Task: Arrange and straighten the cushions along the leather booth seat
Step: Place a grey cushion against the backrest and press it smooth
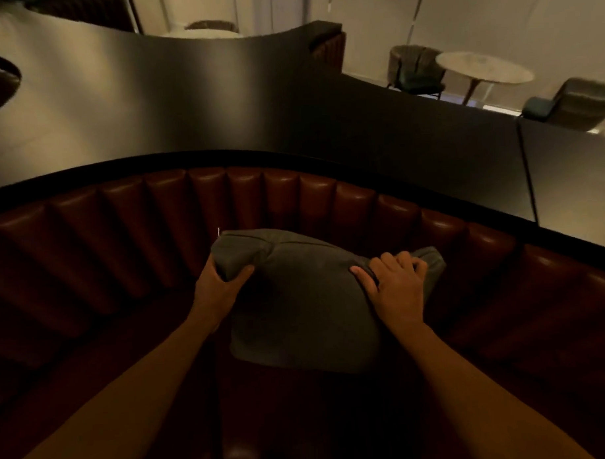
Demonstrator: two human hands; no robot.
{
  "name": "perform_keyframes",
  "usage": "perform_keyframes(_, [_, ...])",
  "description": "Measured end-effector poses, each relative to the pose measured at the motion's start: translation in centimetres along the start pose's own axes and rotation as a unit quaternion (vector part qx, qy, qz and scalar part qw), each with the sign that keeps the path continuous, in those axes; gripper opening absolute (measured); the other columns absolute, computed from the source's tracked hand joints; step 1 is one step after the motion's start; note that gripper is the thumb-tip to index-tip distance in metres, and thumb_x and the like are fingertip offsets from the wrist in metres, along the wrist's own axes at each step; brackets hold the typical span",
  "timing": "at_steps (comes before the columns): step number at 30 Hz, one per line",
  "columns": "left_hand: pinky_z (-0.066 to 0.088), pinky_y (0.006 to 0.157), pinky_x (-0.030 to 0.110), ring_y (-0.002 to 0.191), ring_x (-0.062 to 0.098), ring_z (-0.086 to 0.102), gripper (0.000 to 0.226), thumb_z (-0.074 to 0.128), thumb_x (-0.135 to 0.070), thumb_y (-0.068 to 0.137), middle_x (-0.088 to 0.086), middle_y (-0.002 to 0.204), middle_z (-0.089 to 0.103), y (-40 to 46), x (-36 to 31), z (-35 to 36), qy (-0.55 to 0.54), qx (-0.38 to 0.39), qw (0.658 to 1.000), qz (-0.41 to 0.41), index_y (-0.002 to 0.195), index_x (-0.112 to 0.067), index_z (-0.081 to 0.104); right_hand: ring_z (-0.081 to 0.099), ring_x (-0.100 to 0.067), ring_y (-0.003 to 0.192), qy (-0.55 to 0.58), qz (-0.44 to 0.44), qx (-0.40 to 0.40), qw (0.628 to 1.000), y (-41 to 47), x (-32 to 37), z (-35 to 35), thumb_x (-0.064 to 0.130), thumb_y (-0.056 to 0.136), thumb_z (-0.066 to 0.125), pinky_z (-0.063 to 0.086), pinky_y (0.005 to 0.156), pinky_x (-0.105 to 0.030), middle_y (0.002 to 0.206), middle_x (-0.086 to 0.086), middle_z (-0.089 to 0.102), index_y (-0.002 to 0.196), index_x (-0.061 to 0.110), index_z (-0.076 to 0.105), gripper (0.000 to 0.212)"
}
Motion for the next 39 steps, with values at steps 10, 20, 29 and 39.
perform_keyframes(10, [0.045, 0.110, 0.048, 0.138, 0.021, 0.046, 0.094, 0.081, -0.039, 0.079, -0.002, 0.153, 0.046, 9.3, 6.3, -5.7, 0.001, -0.007, 1.000, -0.005, 0.156, -0.033, 0.028, 0.055, -0.029, 0.083, 0.015, -0.025, 0.006, 1.000, 3.4, 8.2, 10.4, 0.056, 0.098, 0.051, 0.037, 0.083, -0.045, 0.079, -0.001, 0.060, 0.080, 0.018, 0.066, 0.045])
perform_keyframes(20, [0.032, 0.119, 0.039, 0.147, 0.024, 0.035, 0.105, 0.078, -0.048, 0.082, -0.001, 0.166, 0.024, 16.7, 11.7, -6.4, 0.144, 0.065, 0.987, 0.010, 0.159, -0.040, 0.008, 0.056, -0.032, 0.110, 0.036, 0.018, 0.126, 0.991, 3.8, 12.9, 19.7, 0.063, 0.094, 0.046, 0.042, 0.097, -0.051, 0.114, -0.006, 0.062, 0.130, 0.023, 0.066, 0.057])
perform_keyframes(29, [0.014, 0.125, 0.051, 0.154, 0.019, -0.017, 0.102, 0.078, -0.054, 0.078, -0.009, 0.168, -0.015, 16.8, 11.0, -1.7, 0.356, 0.153, 0.896, 0.216, 0.159, -0.038, 0.017, 0.048, -0.038, 0.135, 0.051, -0.003, 0.210, 0.976, 2.2, 16.0, 23.2, 0.072, 0.089, 0.048, 0.040, 0.108, -0.058, 0.149, -0.011, 0.050, 0.148, 0.030, 0.050, 0.072])
perform_keyframes(39, [0.017, 0.103, 0.085, 0.146, 0.039, -0.036, 0.150, 0.084, -0.068, 0.055, -0.003, 0.156, -0.046, 17.8, 16.8, 1.4, 0.600, 0.199, 0.756, 0.169, 0.143, -0.053, -0.035, -0.044, -0.039, 0.144, -0.037, 0.048, 0.429, 0.901, -2.5, 15.8, 28.9, 0.067, 0.066, 0.083, 0.009, 0.106, -0.087, 0.161, 0.000, -0.045, 0.154, 0.051, -0.026, 0.141])
Point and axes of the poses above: each hand's wrist, its own y-axis towards the middle knuckle, its own z-axis out of the palm, x = y × z, the point moved 8 cm from there along y, towards the middle knuckle
